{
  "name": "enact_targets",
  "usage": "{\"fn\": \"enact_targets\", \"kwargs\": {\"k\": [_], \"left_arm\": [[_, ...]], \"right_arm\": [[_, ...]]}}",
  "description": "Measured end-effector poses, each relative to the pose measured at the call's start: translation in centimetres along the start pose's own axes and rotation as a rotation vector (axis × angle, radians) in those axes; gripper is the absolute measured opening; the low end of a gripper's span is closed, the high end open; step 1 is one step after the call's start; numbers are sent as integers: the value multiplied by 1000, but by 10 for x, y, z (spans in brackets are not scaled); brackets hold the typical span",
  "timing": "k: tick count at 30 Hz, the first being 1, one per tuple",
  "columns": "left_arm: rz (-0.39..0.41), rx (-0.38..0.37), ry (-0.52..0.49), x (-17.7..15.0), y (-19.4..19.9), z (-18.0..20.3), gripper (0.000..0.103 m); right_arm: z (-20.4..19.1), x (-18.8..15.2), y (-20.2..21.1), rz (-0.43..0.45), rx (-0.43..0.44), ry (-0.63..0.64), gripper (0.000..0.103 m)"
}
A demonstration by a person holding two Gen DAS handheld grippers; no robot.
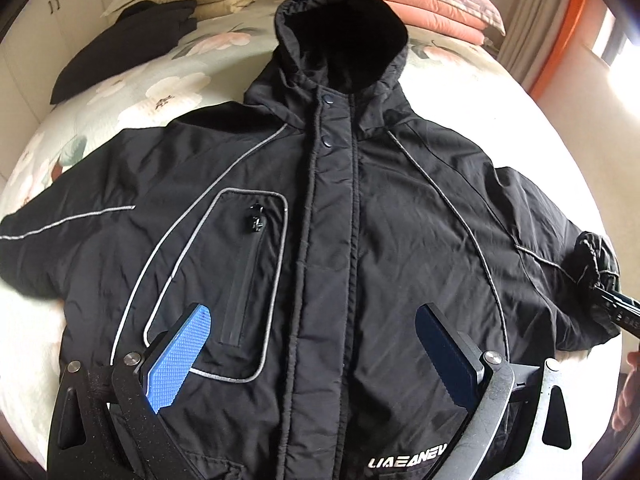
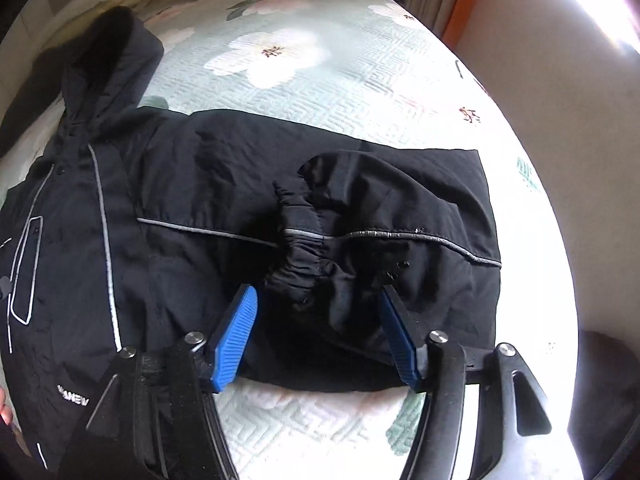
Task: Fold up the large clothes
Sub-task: 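Fold the gripped sleeve across the jacket front with the right tool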
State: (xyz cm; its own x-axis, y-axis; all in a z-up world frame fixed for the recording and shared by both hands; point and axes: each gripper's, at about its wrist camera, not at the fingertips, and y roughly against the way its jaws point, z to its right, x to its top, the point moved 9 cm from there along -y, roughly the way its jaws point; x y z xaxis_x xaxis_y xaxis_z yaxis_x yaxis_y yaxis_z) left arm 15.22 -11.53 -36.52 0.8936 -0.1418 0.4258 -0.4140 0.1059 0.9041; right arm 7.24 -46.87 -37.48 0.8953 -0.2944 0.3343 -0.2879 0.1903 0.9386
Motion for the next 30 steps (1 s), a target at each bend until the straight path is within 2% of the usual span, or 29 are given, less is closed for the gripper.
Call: {"fn": "enact_targets", "kwargs": {"k": [4,7,9,10,11,12,14,18,21,24,27,30], "left_arm": [[-2,9,1,1,-3,5,102],[-3,8,6,0,-4,6,102],[-6,9,7,-1,-7,6,102],[-8,11,7,-2,-7,6,102],[-9,10,5,-3,-8,5,102],[-10,9,4,-4,-8,4,102],[-12,6,3,-5,-8,1,102],[-4,6,-1,-3,-4,-9,102],[7,-7,1,4,3,-20,102],[5,-32,-8,11,7,-31,102],[9,-41,-2,18,11,-48,102],[26,-31,29,28,18,-77,102]], "right_arm": [[1,0,-30,-47,0,13,74],[9,1,-50,-70,-72,27,75],[13,2,-55,-59,-53,1,76],[16,3,-54,-52,-55,-13,68],[20,4,-53,-52,-62,-19,54],[22,6,-49,-49,-52,-29,51],[25,9,-39,-32,-34,-56,27],[7,16,-2,25,0,-49,25],[-24,23,29,55,66,-36,25],[-77,34,50,71,150,-1,25],[-146,41,71,88,252,57,25],[-212,40,81,87,295,122,25]]}}
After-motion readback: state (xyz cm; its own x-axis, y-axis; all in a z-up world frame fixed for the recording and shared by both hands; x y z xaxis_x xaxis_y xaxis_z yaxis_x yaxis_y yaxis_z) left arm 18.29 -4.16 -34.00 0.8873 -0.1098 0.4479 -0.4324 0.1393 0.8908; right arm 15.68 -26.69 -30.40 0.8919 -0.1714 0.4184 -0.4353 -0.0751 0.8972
